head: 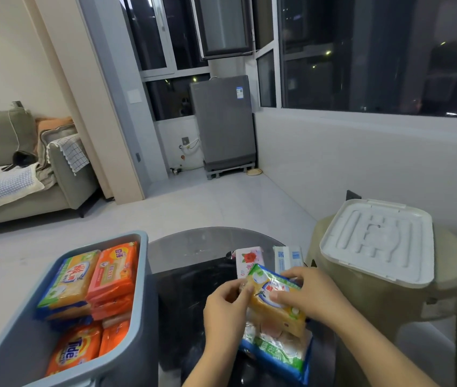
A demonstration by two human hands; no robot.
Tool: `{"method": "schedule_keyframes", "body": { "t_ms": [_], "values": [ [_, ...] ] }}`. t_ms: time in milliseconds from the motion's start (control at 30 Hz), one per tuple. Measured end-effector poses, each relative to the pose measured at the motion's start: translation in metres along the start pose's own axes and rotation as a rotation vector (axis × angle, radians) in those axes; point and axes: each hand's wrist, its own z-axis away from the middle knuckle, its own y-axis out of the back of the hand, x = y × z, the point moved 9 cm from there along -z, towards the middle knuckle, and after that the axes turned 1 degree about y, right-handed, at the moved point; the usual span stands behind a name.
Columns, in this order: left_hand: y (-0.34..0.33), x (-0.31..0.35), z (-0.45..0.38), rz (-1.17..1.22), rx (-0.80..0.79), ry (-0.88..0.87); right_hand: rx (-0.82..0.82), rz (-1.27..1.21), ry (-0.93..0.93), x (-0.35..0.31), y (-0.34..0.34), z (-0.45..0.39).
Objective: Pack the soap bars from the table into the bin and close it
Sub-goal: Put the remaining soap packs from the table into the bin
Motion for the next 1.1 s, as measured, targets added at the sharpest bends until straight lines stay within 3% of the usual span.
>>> {"method": "schedule_keyframes", "body": {
  "t_ms": [400, 600, 767, 933, 1100],
  "values": [
    [0.022, -0.032, 0.033, 0.044, 0.07, 0.158, -0.147, 0.18, 0.007, -0.001, -0.028, 0.017],
    [0.012, -0.053, 0.048, 0.082, 0.061, 0.418, -0.208, 0.24, -0.033, 0.008, -0.026, 0.012],
    [-0.002, -0.061, 0.066, 0.366, 0.018, 0.657, -0.373, 0.224, -0.112, 0.014, -0.038, 0.017],
    [-0.012, -0.059, 0.066, 0.468, -0.016, 0.65, -0.334, 0.152, -0.143, 0.012, -0.039, 0.02],
    [-0.01, -0.04, 0.064, 0.345, -0.078, 0.568, -0.25, 0.033, -0.198, 0.014, -0.042, 0.026]
  ]
}}
